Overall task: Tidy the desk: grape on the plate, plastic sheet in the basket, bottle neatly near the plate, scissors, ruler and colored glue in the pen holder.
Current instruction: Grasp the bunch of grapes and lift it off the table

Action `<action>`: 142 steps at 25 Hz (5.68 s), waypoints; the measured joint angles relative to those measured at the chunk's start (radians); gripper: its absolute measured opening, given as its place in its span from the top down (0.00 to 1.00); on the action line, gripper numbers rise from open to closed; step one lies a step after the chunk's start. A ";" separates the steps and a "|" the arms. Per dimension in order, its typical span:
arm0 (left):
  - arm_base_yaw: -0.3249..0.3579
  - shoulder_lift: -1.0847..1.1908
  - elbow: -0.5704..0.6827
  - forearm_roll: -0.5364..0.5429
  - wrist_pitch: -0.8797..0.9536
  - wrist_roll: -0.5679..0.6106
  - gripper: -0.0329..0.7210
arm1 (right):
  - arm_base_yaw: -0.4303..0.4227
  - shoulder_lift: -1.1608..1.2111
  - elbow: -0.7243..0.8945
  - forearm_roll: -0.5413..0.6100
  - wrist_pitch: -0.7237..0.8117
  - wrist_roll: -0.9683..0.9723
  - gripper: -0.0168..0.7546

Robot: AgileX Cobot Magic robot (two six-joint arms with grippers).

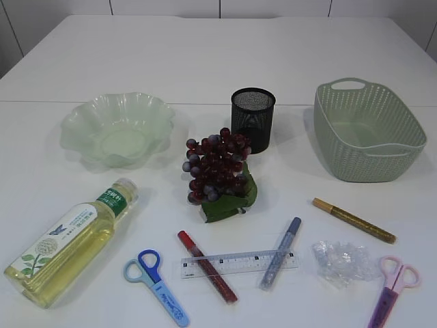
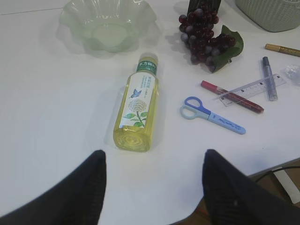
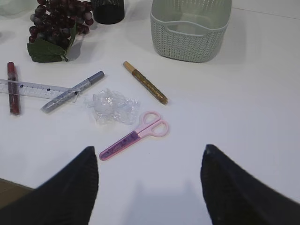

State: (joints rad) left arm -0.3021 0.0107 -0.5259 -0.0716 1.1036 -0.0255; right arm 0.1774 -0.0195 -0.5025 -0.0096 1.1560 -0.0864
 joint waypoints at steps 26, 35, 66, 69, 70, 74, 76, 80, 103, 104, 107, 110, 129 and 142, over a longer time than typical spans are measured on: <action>0.000 0.093 -0.067 -0.043 0.000 0.000 0.34 | 0.000 0.000 0.000 -0.004 0.000 0.000 0.29; 0.000 0.476 -0.379 -0.079 -0.014 0.000 0.30 | 0.000 0.000 0.000 0.094 -0.002 0.005 0.29; -0.170 1.835 -1.105 -0.140 -0.053 -0.036 0.15 | 0.000 1.014 -0.297 0.222 -0.003 0.259 0.29; -0.194 1.958 -1.206 -0.140 -0.058 -0.038 0.15 | 0.000 1.028 -0.298 0.224 -0.023 0.259 0.29; -0.194 1.992 -1.241 -0.140 -0.058 -0.038 0.15 | 0.000 1.028 -0.298 0.224 -0.025 0.259 0.29; -0.198 2.117 -1.350 -0.140 -0.055 -0.038 0.15 | 0.000 1.029 -0.298 0.226 -0.027 0.259 0.29; -0.198 2.161 -1.386 -0.130 -0.053 -0.038 0.15 | 0.000 1.029 -0.298 0.226 -0.027 0.259 0.29; -0.198 2.219 -1.441 -0.109 -0.053 -0.041 0.14 | 0.000 1.029 -0.298 0.220 -0.032 0.259 0.29; -0.198 2.376 -1.475 -0.103 -0.132 -0.071 0.13 | 0.000 1.029 -0.298 0.173 -0.061 0.259 0.29; -0.198 2.380 -1.475 -0.105 -0.133 -0.071 0.13 | 0.000 1.029 -0.298 0.171 -0.063 0.259 0.29; -0.198 2.390 -1.475 -0.110 -0.149 -0.071 0.13 | 0.000 1.029 -0.298 0.171 -0.069 0.259 0.29; -0.198 2.394 -1.477 -0.118 -0.158 -0.071 0.13 | 0.000 1.029 -0.298 0.170 -0.069 0.259 0.29; -0.198 2.426 -1.492 -0.052 -0.150 -0.071 0.71 | 0.000 1.029 -0.298 0.168 -0.069 0.259 0.29; -0.200 2.370 -1.679 -0.027 0.117 -0.071 0.76 | 0.000 1.029 -0.298 0.154 -0.071 0.259 0.29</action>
State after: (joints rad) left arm -0.5022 2.3810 -2.2051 -0.0985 1.2203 -0.0970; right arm 0.1774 1.0097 -0.8006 0.1445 1.0851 0.1731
